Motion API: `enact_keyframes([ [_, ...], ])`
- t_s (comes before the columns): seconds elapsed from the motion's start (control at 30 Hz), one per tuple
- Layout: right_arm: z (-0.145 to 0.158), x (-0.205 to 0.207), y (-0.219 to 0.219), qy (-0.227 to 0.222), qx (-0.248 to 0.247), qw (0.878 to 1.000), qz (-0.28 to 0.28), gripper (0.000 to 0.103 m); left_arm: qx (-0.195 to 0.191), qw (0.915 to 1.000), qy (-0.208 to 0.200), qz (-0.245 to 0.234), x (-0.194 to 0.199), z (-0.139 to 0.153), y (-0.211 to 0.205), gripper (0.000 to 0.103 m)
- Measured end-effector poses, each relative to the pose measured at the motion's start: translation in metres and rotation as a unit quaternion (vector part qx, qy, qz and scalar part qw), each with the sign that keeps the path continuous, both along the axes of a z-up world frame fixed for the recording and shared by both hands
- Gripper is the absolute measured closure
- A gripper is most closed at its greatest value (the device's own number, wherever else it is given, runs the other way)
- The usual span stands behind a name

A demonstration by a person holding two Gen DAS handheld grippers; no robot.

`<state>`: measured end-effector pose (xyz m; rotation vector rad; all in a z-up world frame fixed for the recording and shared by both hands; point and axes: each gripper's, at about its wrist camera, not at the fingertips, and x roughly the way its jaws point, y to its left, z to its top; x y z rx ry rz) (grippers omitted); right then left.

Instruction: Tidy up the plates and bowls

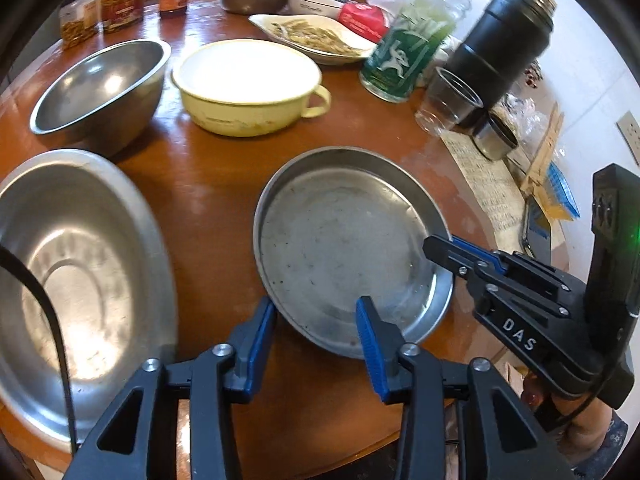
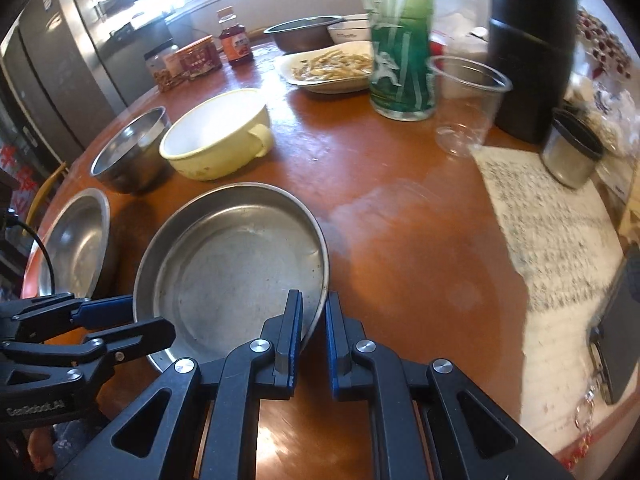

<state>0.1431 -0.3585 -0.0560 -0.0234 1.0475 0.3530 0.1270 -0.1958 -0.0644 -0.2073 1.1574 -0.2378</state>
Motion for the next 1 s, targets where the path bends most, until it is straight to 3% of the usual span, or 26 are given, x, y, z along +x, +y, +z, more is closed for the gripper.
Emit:
enact_keyframes([
  [0.13, 0.003, -0.001, -0.012, -0.001, -0.007, 1.0, -0.022, 0.092, -0.014, 0.9998, 0.004, -0.012, 0.005, -0.003, -0.003, 0.08],
  [0.37, 0.012, 0.0, -0.02, -0.008, 0.002, 0.999, -0.034, 0.092, -0.027, 0.9994, -0.011, -0.021, 0.004, 0.012, -0.001, 0.08],
  [0.53, 0.038, -0.002, -0.012, -0.031, 0.022, 0.999, -0.024, 0.092, -0.019, 0.9979, -0.06, -0.014, -0.008, 0.046, 0.013, 0.08],
  [0.7, 0.068, -0.002, 0.022, -0.064, 0.026, 0.998, 0.009, 0.092, -0.003, 0.9952, -0.098, 0.01, -0.025, 0.072, 0.043, 0.08],
  [1.0, 0.102, -0.002, 0.126, -0.1, 0.032, 0.989, 0.103, 0.092, 0.0, 0.9886, -0.118, 0.094, -0.055, 0.091, 0.137, 0.08],
])
